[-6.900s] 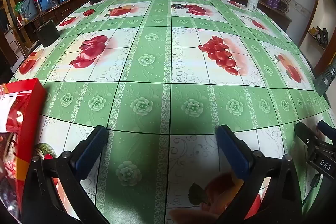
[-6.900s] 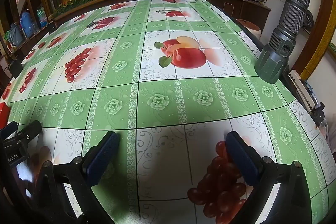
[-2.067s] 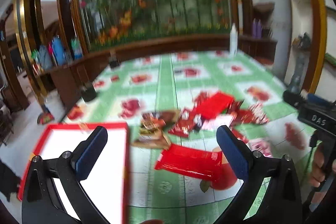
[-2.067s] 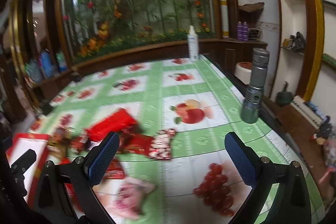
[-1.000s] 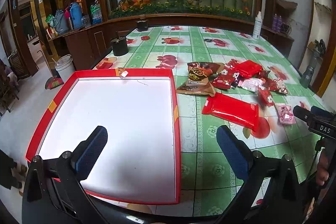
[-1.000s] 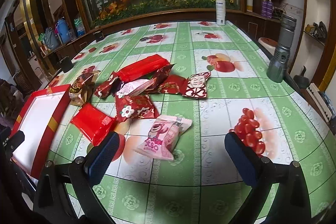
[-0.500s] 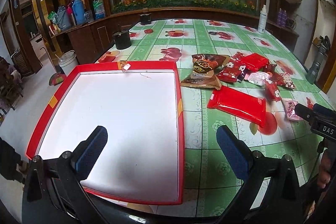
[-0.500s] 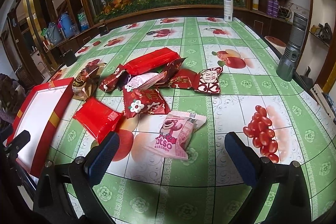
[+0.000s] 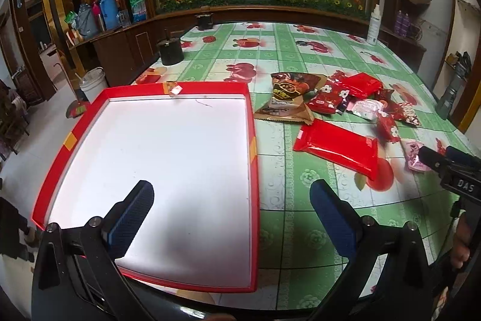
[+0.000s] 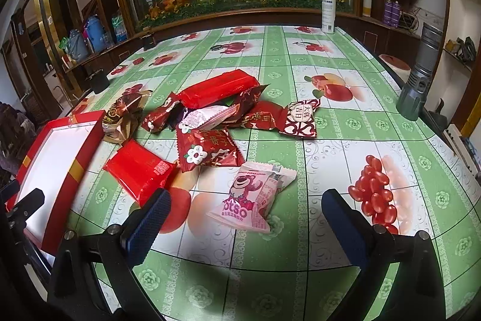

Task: Organize snacks
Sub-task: 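Grasp the pink Lotso snack bag with the right gripper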

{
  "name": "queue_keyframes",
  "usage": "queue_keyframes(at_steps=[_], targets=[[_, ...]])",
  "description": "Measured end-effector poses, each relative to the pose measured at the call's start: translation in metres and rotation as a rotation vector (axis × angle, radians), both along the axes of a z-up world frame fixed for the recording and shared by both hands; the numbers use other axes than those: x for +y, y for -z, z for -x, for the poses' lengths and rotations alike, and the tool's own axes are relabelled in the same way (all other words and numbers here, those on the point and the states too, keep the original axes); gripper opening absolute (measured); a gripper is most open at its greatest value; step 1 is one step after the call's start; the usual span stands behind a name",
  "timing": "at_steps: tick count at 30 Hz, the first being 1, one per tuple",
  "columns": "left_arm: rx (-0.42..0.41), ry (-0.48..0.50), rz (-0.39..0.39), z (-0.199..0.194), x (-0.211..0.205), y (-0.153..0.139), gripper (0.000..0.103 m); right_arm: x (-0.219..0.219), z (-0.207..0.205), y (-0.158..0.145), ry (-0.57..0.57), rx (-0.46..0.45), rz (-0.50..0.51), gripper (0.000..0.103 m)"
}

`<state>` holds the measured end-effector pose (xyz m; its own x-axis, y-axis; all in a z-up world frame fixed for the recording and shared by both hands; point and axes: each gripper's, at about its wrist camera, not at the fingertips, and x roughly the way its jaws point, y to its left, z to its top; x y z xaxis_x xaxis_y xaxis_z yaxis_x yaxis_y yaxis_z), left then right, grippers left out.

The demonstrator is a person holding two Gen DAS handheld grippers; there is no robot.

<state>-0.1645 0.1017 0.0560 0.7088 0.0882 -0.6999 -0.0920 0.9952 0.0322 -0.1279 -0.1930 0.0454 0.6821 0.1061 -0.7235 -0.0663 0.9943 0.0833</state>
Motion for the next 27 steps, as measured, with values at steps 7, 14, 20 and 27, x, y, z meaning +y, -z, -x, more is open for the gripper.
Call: queue_keyframes(at_steps=[7,14,20,27], targets=[[0.072,0.074,0.047,-0.007,-0.008,0.014,0.098,-0.014,-0.014,0.017,0.035,0.065,-0.006,0.098],[0.129,0.118,0.05,-0.018,-0.021,0.019,0.096,-0.011,-0.036,0.03,0.05,0.148,-0.003,0.089],[0.136,0.194,0.028,-0.047,-0.048,0.002,0.096,0.001,-0.037,0.026,0.043,0.138,0.093,0.037],[0.155,0.3,-0.034,-0.1,-0.11,-0.009,0.096,-0.031,-0.037,0.023,0.056,0.133,0.009,0.037]])
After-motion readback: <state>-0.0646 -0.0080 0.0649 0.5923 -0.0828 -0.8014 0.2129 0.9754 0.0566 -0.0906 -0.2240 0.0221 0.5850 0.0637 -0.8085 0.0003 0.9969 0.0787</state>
